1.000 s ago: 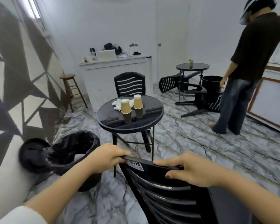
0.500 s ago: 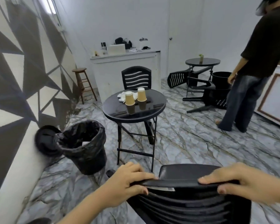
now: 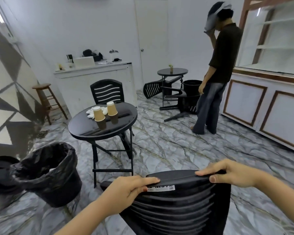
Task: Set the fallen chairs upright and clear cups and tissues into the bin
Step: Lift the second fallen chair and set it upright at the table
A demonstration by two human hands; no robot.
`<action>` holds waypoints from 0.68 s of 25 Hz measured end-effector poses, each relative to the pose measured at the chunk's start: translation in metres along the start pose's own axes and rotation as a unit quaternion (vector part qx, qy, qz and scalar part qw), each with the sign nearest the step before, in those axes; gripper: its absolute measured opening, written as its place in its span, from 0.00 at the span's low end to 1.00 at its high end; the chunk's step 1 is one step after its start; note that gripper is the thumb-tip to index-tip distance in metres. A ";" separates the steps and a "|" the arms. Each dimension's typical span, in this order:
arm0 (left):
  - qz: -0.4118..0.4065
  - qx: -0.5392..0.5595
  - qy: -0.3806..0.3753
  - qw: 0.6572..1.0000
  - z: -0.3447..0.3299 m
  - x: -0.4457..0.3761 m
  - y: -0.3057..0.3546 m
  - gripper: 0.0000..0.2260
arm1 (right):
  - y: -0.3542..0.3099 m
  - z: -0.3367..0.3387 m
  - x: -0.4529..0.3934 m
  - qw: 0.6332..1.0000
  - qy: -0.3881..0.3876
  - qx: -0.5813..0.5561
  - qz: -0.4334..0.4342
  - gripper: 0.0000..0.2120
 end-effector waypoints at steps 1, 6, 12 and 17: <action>0.002 -0.017 0.017 1.000 0.000 0.002 -0.002 0.16 | 0.001 -0.001 -0.003 1.000 0.003 -0.001 0.003 0.16; 0.020 -0.081 0.055 0.995 0.005 0.011 -0.034 0.16 | 0.001 -0.007 -0.042 1.000 -0.020 0.017 0.001 0.13; 0.101 -0.151 0.081 0.980 -0.002 0.012 -0.105 0.18 | 0.007 0.005 -0.157 0.996 -0.007 0.082 0.023 0.19; 0.215 -0.102 0.032 0.971 -0.010 -0.009 -0.198 0.18 | 0.036 0.009 -0.271 0.997 -0.011 0.080 0.006 0.17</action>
Point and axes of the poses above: each hand's wrist, its own x-axis away from the middle knuckle, its own z-axis out of the back of the hand, y = z × x, the point moved 10 cm from there along -x, towards the middle knuckle, and after that the axes turned 13 degrees about -x, right-handed, at the moved point
